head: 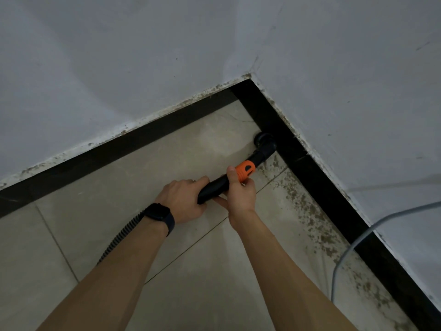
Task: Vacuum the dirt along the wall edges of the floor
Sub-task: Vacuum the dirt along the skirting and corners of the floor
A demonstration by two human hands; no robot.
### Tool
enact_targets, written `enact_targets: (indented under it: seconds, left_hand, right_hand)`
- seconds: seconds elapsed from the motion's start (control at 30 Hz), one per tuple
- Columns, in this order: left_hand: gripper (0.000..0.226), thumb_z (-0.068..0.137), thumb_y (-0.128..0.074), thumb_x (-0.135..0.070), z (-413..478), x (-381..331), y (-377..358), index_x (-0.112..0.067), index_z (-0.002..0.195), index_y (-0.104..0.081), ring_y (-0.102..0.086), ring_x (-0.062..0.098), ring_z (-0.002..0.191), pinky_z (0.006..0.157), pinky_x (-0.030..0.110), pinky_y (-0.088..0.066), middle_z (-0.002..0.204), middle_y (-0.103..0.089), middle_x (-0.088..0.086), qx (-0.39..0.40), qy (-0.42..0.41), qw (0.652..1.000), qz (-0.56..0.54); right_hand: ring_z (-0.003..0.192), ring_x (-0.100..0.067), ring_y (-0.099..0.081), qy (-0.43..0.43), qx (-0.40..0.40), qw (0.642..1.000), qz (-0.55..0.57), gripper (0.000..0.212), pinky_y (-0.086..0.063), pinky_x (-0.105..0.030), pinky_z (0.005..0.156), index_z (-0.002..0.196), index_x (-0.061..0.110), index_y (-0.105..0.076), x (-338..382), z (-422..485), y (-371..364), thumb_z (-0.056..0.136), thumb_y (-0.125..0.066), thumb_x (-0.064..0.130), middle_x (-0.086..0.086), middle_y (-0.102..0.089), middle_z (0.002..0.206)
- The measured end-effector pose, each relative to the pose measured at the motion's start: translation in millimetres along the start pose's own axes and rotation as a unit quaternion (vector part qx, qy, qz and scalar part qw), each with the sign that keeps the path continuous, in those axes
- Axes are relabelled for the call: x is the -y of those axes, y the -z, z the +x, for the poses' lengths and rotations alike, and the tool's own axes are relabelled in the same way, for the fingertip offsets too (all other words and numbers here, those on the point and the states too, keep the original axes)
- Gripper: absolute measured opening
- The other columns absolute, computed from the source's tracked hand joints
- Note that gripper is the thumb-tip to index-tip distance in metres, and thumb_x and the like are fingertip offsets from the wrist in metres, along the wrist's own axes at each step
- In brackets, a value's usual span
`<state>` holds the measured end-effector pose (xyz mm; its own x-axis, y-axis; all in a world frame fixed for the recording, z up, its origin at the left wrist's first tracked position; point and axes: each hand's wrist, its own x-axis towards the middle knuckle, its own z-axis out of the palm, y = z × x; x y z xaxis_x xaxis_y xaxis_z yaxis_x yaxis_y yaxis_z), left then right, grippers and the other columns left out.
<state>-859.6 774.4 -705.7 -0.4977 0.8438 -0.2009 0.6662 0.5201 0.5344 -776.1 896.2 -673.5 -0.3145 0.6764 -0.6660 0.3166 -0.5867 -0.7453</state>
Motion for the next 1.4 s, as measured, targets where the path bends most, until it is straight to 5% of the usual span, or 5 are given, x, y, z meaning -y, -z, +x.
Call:
enact_targets:
  seconds: [0.43, 0.67, 1.03, 1.4]
  left_hand:
    - [0.027, 0.083, -0.06, -0.034, 19, 24, 27, -0.03, 0.102, -0.042, -0.057, 0.023, 0.073, 0.066, 0.035, -0.052, 0.083, -0.053, -0.003, 0.04, -0.002, 0.997, 0.068]
    - [0.027, 0.085, -0.056, -0.035, -6, 10, 15, -0.029, 0.107, -0.042, -0.058, 0.023, 0.075, 0.062, 0.029, -0.047, 0.086, -0.053, -0.004, 0.047, -0.004, 0.996, 0.079]
    - [0.025, 0.082, -0.057, -0.034, -86, 16, -7, -0.035, 0.093, -0.034, -0.056, 0.019, 0.062, 0.056, 0.029, -0.049, 0.074, -0.05, -0.01, 0.042, 0.07, 0.996, 0.025]
    - [0.024, 0.081, -0.056, -0.037, -137, 0, -23, -0.037, 0.092, -0.034, -0.061, 0.024, 0.073, 0.06, 0.03, -0.043, 0.079, -0.049, -0.01, 0.062, 0.075, 0.995, 0.034]
  right_hand:
    - [0.104, -0.031, -0.067, -0.06, 0.07, 0.994, 0.052, 0.02, -0.064, -0.048, 0.077, 0.115, 0.007, -0.052, 19, 6, -22, 0.105, -0.058, 0.023, -0.015, -0.063, 0.109]
    - [0.108, -0.03, -0.067, -0.055, 0.044, 0.996, 0.048, 0.034, -0.065, -0.044, 0.072, 0.127, 0.006, -0.049, -6, -8, -7, 0.104, -0.06, 0.028, -0.017, -0.062, 0.124]
    - [0.101, -0.024, -0.068, -0.049, 0.066, 0.997, -0.013, 0.039, -0.065, -0.044, 0.074, 0.125, 0.011, -0.049, -48, -58, -4, 0.099, -0.066, 0.034, -0.009, -0.063, 0.116]
    - [0.104, -0.027, -0.07, -0.035, 0.036, 0.999, -0.015, 0.03, -0.063, -0.054, 0.083, 0.11, 0.017, -0.052, -92, -94, 20, 0.096, -0.07, 0.037, -0.01, -0.065, 0.113]
